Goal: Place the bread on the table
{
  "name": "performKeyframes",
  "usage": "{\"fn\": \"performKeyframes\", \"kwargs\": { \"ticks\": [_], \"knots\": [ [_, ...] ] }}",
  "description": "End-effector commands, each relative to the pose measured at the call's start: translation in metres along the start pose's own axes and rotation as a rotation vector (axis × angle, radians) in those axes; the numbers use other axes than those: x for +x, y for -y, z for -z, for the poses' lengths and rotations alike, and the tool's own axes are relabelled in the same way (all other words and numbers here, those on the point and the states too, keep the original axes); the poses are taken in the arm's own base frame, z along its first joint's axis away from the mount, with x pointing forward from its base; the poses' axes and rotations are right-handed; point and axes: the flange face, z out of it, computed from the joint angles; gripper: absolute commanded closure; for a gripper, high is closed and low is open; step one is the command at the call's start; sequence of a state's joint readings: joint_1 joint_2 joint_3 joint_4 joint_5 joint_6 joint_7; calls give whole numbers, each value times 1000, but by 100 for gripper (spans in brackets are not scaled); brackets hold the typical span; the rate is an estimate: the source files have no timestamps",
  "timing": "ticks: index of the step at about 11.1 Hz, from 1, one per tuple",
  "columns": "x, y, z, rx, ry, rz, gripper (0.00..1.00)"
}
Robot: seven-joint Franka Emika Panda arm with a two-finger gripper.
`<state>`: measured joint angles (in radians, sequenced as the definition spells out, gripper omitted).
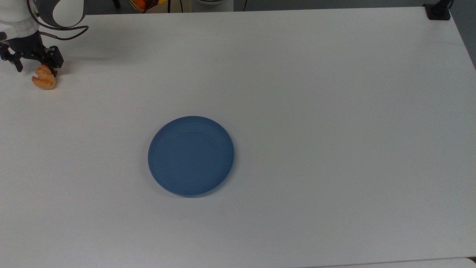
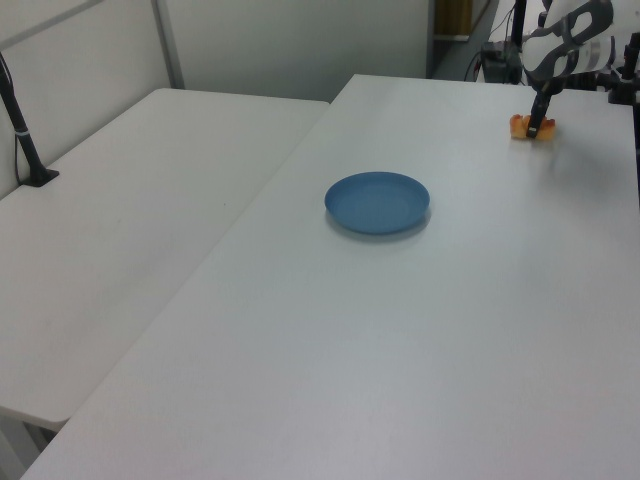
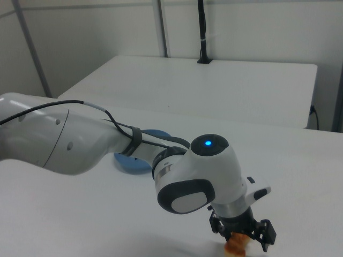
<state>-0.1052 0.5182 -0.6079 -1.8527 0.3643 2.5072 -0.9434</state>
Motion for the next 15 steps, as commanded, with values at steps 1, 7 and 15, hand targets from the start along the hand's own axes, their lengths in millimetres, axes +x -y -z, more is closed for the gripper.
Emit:
{"fn": "performKeyframes", "kwargs": {
  "ticks": [1,7,15],
  "knots": [
    [1,-4,0,-6,-17,47,0],
    [0,-6,8,1,-24,35,0],
    [82,111,185,97,8,-257,0]
  ]
}}
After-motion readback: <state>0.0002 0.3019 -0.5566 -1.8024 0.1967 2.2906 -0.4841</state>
